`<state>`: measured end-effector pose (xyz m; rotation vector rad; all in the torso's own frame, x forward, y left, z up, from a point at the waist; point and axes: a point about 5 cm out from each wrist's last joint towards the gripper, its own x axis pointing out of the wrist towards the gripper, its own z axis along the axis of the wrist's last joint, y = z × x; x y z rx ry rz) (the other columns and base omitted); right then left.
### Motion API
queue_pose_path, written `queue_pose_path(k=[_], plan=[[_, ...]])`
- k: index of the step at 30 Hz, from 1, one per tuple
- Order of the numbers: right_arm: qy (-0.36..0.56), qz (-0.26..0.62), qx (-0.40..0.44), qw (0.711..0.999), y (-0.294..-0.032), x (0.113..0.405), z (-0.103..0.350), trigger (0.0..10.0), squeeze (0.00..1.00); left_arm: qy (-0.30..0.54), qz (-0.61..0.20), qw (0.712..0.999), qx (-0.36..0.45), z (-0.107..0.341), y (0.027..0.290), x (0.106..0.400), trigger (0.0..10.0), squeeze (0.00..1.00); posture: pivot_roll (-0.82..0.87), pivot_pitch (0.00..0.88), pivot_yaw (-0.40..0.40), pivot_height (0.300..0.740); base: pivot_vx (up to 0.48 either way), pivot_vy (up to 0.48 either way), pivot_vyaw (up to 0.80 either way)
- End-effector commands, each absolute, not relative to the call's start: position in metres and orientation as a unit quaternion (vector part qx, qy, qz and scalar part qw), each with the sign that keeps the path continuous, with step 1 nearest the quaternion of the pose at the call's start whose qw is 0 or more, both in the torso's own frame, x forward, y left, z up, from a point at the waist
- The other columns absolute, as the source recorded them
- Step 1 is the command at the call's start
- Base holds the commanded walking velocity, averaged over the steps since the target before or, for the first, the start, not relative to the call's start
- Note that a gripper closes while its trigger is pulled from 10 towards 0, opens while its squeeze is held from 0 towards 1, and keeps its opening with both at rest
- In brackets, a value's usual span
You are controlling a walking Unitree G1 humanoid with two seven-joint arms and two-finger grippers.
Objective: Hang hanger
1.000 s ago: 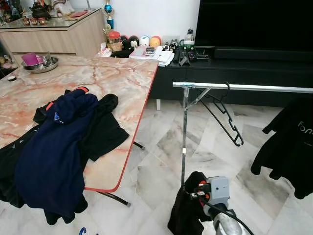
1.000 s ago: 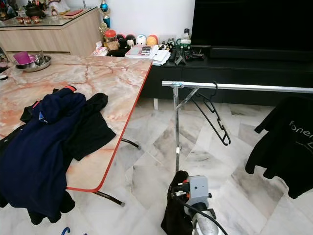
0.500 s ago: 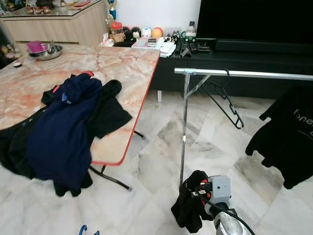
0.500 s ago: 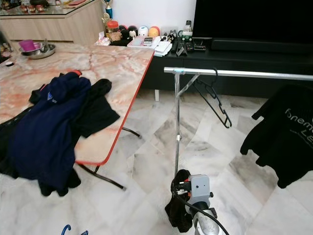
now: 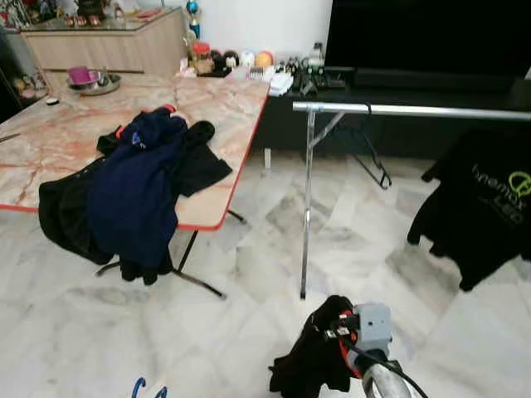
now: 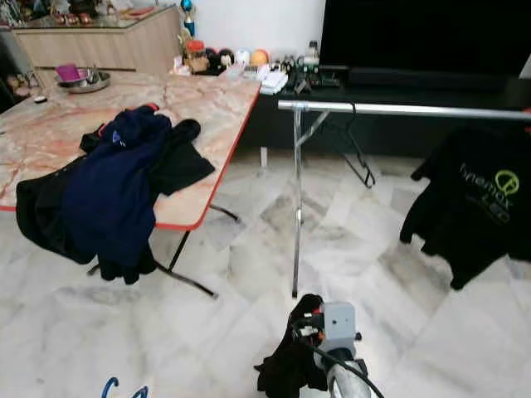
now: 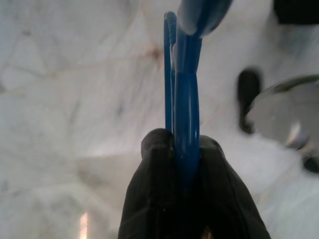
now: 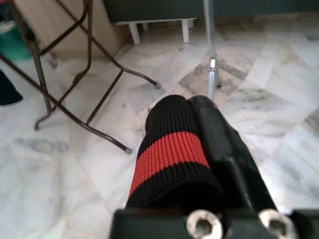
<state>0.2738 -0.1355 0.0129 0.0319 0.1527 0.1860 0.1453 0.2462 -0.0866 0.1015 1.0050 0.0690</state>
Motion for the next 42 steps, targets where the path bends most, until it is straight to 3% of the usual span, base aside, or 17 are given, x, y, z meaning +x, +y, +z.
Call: queue_pose_path(k=[1,18,26,32,33,35,37,42], plan=[[0.073,0.088,0.011,0.993,-0.139,0.272,0.013,10.0,0.0,0.481,0.031,0.874,0.055,-0.087,0.246,0.145,10.0,0.0,0.1,0.05,0.063,0.74,0.0,0.0,0.0],[0.057,0.08,0.01,0.995,-0.141,0.281,0.022,10.0,0.0,0.429,0.024,0.901,0.061,-0.08,0.245,0.154,10.0,0.0,0.09,0.053,0.062,0.74,0.0,0.0,0.0],[0.013,0.076,0.008,0.997,-0.148,0.309,0.052,10.0,0.0,0.398,-0.076,0.908,0.106,-0.075,0.235,0.164,10.0,0.0,0.1,0.049,0.06,0.74,0.0,0.0,0.0],[0.014,0.098,-0.031,0.995,-0.143,0.324,0.064,10.0,0.0,0.392,-0.152,0.892,0.164,-0.073,0.228,0.169,10.0,0.0,0.11,0.043,0.055,0.74,0.0,0.0,0.0],[0.013,0.096,-0.034,0.995,-0.143,0.327,0.066,10.0,0.0,0.29,-0.187,0.919,0.189,-0.037,0.217,0.229,10.0,0.0,0.11,0.04,0.054,0.74,0.0,0.0,0.0],[0.01,0.093,-0.037,0.995,-0.143,0.329,0.069,10.0,0.0,0.18,-0.212,0.938,0.205,0.011,0.2,0.281,10.0,0.0,0.11,0.038,0.055,0.74,0.0,0.0,0.0],[0.008,0.09,-0.035,0.995,-0.142,0.331,0.071,10.0,0.0,0.135,-0.21,0.945,0.211,0.028,0.191,0.294,10.0,0.0,0.1,0.033,0.058,0.74,0.0,0.0,0.0],[0.012,0.089,-0.036,0.995,-0.141,0.327,0.067,10.0,0.0,0.127,-0.2,0.938,0.252,0.027,0.184,0.296,10.0,0.0,0.1,0.028,0.06,0.74,0.0,0.0,0.0]])
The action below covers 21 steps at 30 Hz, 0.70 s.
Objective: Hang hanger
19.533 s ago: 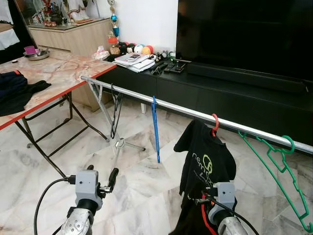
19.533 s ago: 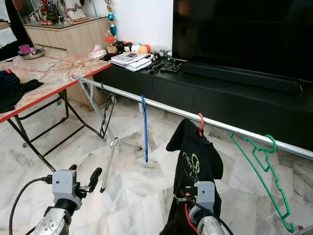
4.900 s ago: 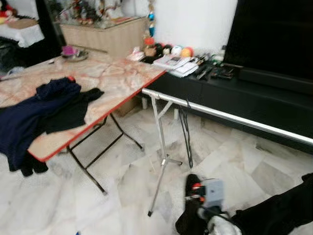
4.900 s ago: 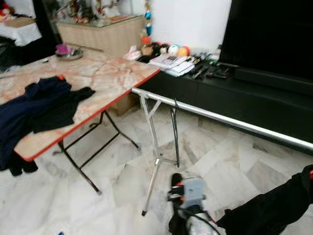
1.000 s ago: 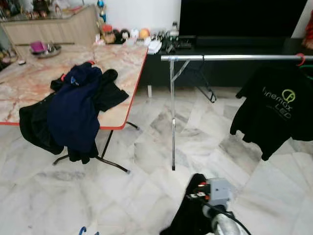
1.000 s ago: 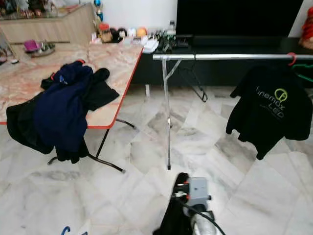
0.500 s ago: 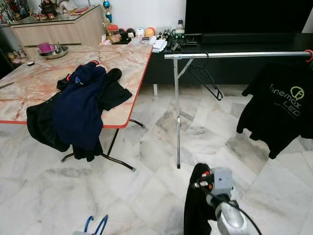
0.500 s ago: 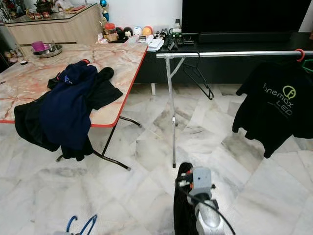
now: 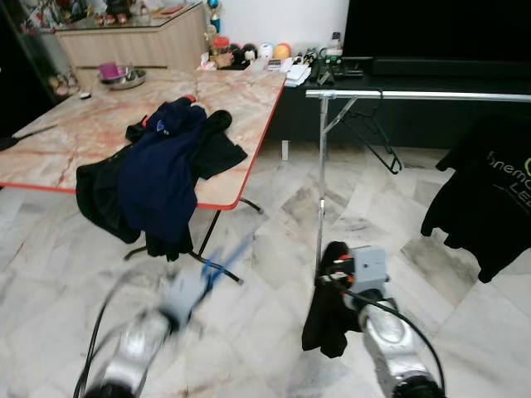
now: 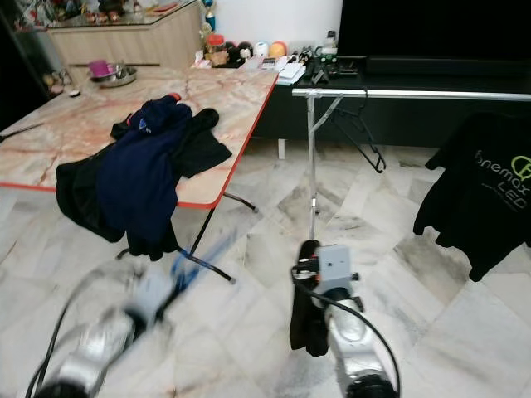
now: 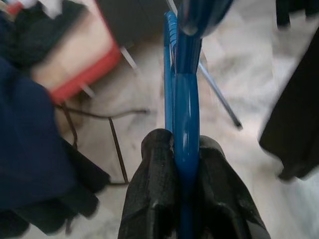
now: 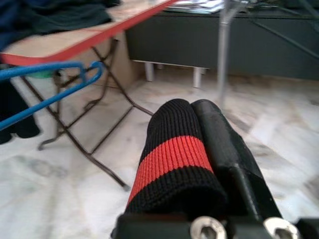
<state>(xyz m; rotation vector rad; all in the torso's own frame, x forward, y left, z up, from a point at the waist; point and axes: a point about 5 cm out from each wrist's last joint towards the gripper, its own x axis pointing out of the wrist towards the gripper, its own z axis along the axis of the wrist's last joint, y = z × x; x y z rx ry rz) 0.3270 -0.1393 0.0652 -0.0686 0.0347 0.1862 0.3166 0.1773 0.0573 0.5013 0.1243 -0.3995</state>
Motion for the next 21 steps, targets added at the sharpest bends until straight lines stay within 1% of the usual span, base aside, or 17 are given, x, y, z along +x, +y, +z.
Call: queue_pose_path(k=[1,3,5,6,7,8,9,11,13,16,18,19,21], plan=[[0.017,0.082,-0.038,0.996,-0.142,0.325,0.064,10.0,0.0,0.13,-0.205,0.94,0.239,0.026,0.183,0.295,10.0,0.0,0.1,0.024,0.061,0.74,0.0,0.0,0.0],[0.026,0.067,-0.047,0.996,-0.146,0.324,0.061,10.0,0.0,0.134,-0.223,0.943,0.207,0.027,0.182,0.294,10.0,0.0,0.09,0.02,0.06,0.74,0.0,0.0,0.0],[0.031,0.061,-0.058,0.996,-0.148,0.324,0.06,10.0,0.0,0.152,-0.263,0.927,0.221,0.029,0.183,0.292,10.0,0.0,0.1,0.014,0.059,0.74,0.0,0.0,0.0],[0.031,0.061,-0.058,0.996,-0.148,0.324,0.06,10.0,0.0,0.152,-0.263,0.927,0.221,0.029,0.183,0.292,10.0,0.0,0.1,0.014,0.059,0.74,0.0,0.0,0.0],[0.043,0.055,-0.074,0.995,-0.151,0.325,0.059,10.0,0.0,0.193,-0.328,0.895,0.234,0.027,0.184,0.288,10.0,0.0,0.1,0.008,0.058,0.74,0.0,0.0,0.0],[0.054,0.05,-0.078,0.994,-0.152,0.327,0.057,10.0,0.0,0.219,-0.374,0.868,0.242,0.026,0.185,0.283,10.0,0.0,0.1,0.007,0.058,0.74,0.0,0.0,0.0],[0.054,0.05,-0.078,0.994,-0.152,0.327,0.057,10.0,0.0,0.219,-0.374,0.868,0.242,0.026,0.185,0.283,10.0,0.0,0.1,0.007,0.058,0.74,0.0,0.0,0.0],[0.076,0.053,-0.082,0.992,-0.15,0.328,0.053,10.0,0.0,0.251,-0.422,0.842,0.225,0.031,0.189,0.279,10.0,0.0,0.11,0.0,0.057,0.74,0.0,0.0,0.0],[0.078,0.053,-0.084,0.992,-0.15,0.328,0.052,10.0,0.0,0.254,-0.427,0.84,0.221,0.032,0.189,0.279,10.0,0.0,0.11,0.0,0.057,0.74,0.0,0.0,0.0],[0.091,0.048,-0.086,0.991,-0.148,0.326,0.047,10.0,0.0,0.277,-0.48,0.812,0.181,0.039,0.185,0.271,10.0,0.0,0.1,0.0,0.057,0.74,0.0,0.0,0.0],[0.101,0.041,-0.078,0.991,-0.146,0.324,0.043,10.0,0.0,0.289,-0.521,0.788,0.159,0.047,0.18,0.264,10.0,0.0,0.1,0.0,0.059,0.74,0.0,0.0,0.0],[0.102,0.04,-0.075,0.991,-0.145,0.323,0.043,10.0,0.0,0.288,-0.524,0.787,0.149,0.05,0.178,0.263,10.0,0.0,0.1,0.0,0.059,0.74,0.0,0.0,0.0],[0.106,0.035,-0.059,0.992,-0.142,0.322,0.041,10.0,0.0,0.254,-0.541,0.797,0.087,0.068,0.165,0.267,10.0,0.0,0.1,0.0,0.06,0.74,0.0,0.0,0.0]])
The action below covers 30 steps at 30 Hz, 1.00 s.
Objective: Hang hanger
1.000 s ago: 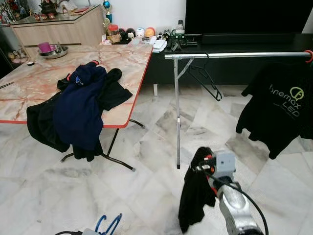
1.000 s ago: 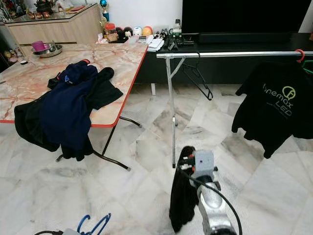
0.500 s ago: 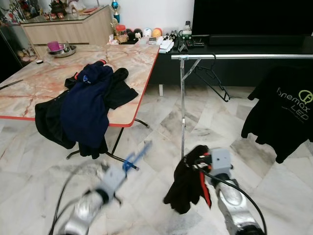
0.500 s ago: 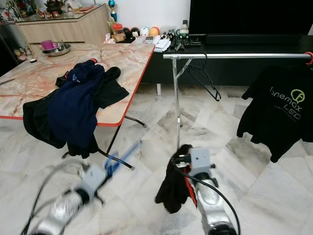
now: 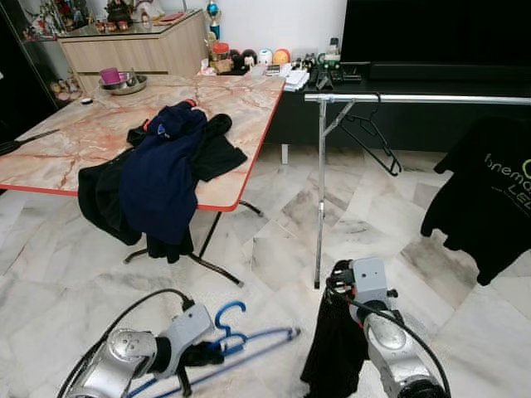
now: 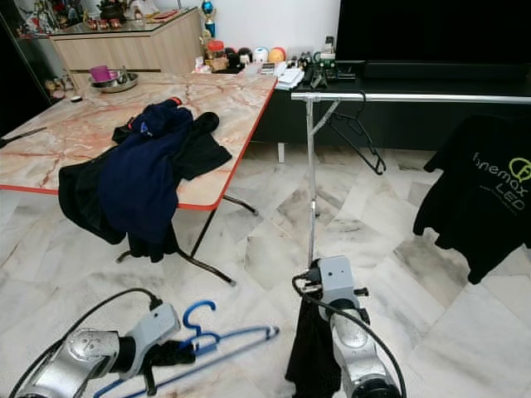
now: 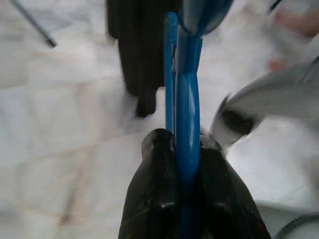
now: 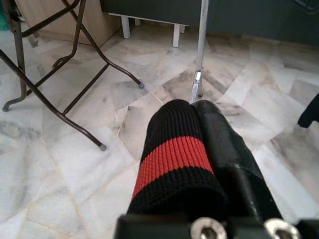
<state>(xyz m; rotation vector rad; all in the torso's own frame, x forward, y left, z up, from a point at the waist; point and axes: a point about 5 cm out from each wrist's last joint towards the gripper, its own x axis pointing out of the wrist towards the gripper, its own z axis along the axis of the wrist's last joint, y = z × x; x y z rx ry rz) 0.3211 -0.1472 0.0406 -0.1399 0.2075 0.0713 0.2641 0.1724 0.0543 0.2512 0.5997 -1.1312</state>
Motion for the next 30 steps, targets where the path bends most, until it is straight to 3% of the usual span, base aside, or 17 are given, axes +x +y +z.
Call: queue_pose_path(k=[1,10,18,27,30], plan=[[0.11,0.036,-0.053,0.992,-0.141,0.322,0.039,10.0,0.0,0.245,-0.551,0.795,0.076,0.072,0.16,0.267,10.0,0.0,0.1,0.0,0.061,0.74,0.0,0.0,0.0],[0.134,0.013,0.004,0.991,-0.142,0.318,0.033,10.0,0.0,0.247,-0.574,0.78,0.04,0.084,0.146,0.257,10.0,0.0,0.1,0.0,0.061,0.74,0.0,0.0,0.0],[0.136,0.004,0.006,0.991,-0.147,0.32,0.033,10.0,0.0,0.252,-0.57,0.782,0.033,0.086,0.144,0.253,10.0,0.0,0.1,0.0,0.061,0.74,0.0,0.0,0.0],[0.139,0.0,0.015,0.99,-0.147,0.319,0.033,10.0,0.0,0.265,-0.492,0.827,0.063,0.078,0.155,0.267,10.0,0.0,0.11,0.0,0.059,0.74,0.0,0.0,0.0],[0.141,-0.005,0.018,0.99,-0.148,0.319,0.032,10.0,0.0,0.266,-0.494,0.826,0.053,0.078,0.155,0.266,10.0,0.0,0.11,0.0,0.057,0.74,0.0,0.0,0.0]])
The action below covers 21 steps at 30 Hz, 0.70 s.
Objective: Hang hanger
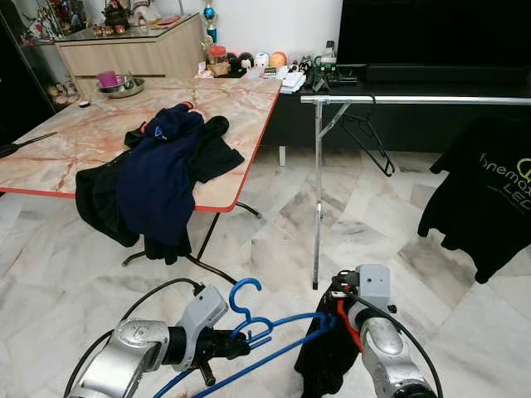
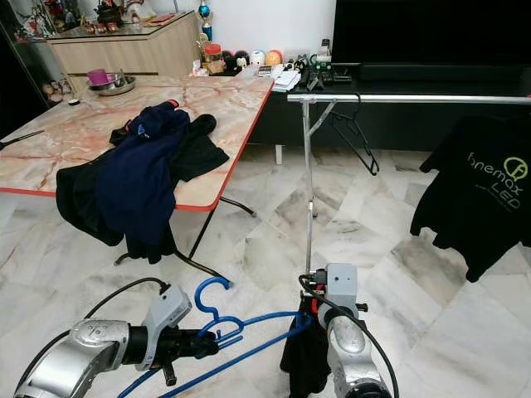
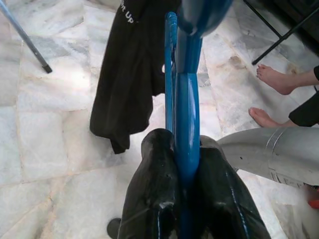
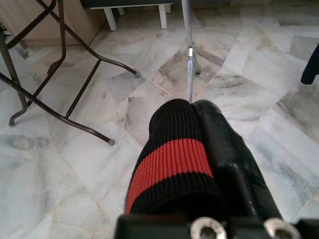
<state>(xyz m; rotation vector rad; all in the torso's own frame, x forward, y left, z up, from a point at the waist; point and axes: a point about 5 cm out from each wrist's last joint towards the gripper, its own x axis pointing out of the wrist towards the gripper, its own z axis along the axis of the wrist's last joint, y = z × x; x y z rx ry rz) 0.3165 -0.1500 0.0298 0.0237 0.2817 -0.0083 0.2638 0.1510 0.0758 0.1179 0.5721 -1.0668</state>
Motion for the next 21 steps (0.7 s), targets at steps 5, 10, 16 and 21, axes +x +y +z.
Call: queue_pose_path(k=[5,10,16,21], plan=[[0.14,-0.006,0.029,0.99,-0.147,0.32,0.033,10.0,0.0,0.266,-0.484,0.832,0.051,0.077,0.155,0.267,10.0,0.0,0.13,0.0,0.061,0.74,0.0,0.0,0.0],[0.14,-0.006,0.028,0.99,-0.148,0.321,0.033,10.0,0.0,0.266,-0.514,0.815,0.034,0.082,0.151,0.259,10.0,0.0,0.17,0.0,0.047,0.74,0.0,0.0,0.0],[0.139,-0.012,0.029,0.99,-0.153,0.322,0.035,10.0,0.0,0.261,-0.53,0.807,0.023,0.085,0.149,0.253,10.0,0.0,0.18,0.0,0.041,0.74,0.0,0.0,0.0],[0.139,-0.007,0.03,0.99,-0.151,0.322,0.035,10.0,0.0,0.245,-0.51,0.824,0.023,0.085,0.144,0.262,10.0,0.0,0.18,0.0,0.034,0.74,0.0,0.0,0.0]])
